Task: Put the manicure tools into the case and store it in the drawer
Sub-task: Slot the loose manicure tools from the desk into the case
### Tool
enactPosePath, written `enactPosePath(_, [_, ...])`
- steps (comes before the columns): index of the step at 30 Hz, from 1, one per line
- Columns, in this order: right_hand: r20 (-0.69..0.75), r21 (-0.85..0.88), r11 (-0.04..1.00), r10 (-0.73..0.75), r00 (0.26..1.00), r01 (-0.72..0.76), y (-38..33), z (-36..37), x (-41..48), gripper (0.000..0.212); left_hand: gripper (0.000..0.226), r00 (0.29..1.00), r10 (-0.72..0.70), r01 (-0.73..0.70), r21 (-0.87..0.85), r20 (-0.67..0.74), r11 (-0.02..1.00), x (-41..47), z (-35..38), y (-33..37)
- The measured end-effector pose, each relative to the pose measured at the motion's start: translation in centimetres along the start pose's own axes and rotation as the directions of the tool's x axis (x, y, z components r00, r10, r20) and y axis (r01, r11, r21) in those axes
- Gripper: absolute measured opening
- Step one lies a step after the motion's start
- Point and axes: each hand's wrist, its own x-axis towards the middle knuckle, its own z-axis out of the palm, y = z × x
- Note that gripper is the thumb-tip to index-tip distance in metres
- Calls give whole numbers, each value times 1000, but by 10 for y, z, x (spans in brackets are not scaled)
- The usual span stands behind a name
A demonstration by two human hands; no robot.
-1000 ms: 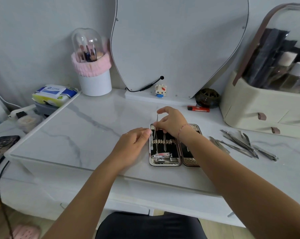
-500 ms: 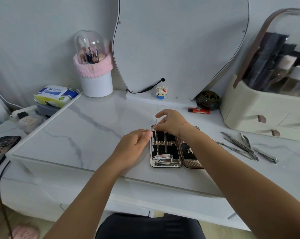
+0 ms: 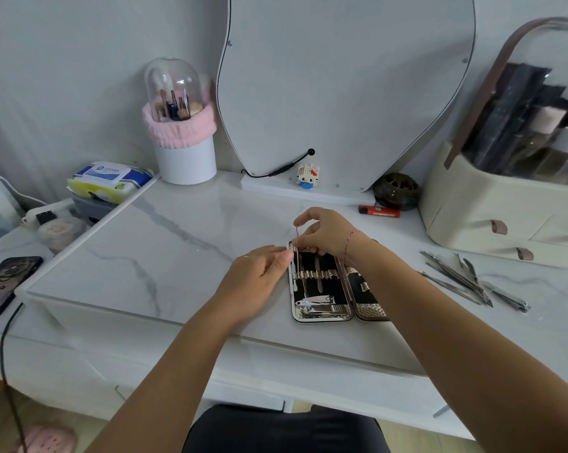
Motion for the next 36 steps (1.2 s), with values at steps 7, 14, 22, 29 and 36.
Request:
enactPosePath(7, [-119, 140, 990, 40, 992, -23, 4, -8, 0, 29, 52, 1000, 8, -7, 2, -4, 1000, 2, 2, -6])
enactPosePath(14, [-141, -39, 999, 4, 990, -10, 6, -5, 2, 26, 50, 1000, 10, -10, 5, -5, 1000, 2, 2, -5])
enactPosePath(22, [-130, -26, 998, 46, 990, -50, 9, -17, -1, 23, 56, 1000, 11, -11, 16, -9, 1000, 4, 3, -8])
enactPosePath(29, [-146, -92, 996, 1, 989, -14, 5, -9, 0, 23, 51, 1000, 12, -12, 19, -16, 1000, 3, 3, -5])
enactPosePath(36, [-169, -69, 997, 20, 985, -32, 2, -9, -2, 23, 50, 1000, 17, -17, 26, -22, 1000, 1, 1, 0])
